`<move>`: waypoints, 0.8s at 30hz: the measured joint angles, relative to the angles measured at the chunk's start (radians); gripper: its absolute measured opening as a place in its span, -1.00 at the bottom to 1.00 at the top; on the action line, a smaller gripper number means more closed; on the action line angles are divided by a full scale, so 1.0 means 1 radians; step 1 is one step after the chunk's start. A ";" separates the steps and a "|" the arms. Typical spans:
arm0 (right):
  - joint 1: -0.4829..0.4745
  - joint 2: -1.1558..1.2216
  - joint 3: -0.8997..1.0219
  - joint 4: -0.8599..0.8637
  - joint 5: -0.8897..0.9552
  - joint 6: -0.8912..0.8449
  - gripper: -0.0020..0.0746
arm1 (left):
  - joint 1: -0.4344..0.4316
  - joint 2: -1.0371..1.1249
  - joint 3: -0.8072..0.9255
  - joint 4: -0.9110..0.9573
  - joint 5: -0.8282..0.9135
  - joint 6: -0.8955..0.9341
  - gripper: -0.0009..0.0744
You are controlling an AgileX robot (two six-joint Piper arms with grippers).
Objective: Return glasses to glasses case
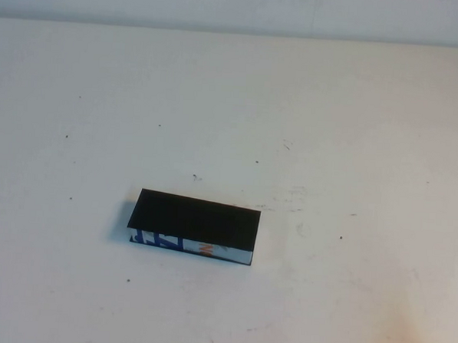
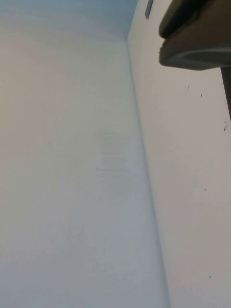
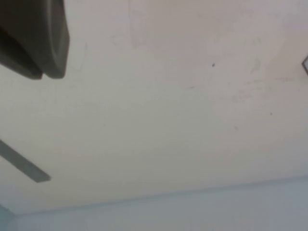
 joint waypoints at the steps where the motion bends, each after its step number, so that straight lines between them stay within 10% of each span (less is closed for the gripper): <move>1: 0.000 0.000 0.000 0.004 0.021 -0.019 -0.98 | 0.000 -0.002 0.000 0.000 0.000 0.000 -0.98; 24: 0.002 0.000 0.002 0.019 0.132 -0.081 -0.98 | 0.000 -0.002 0.000 0.000 0.000 0.000 -0.98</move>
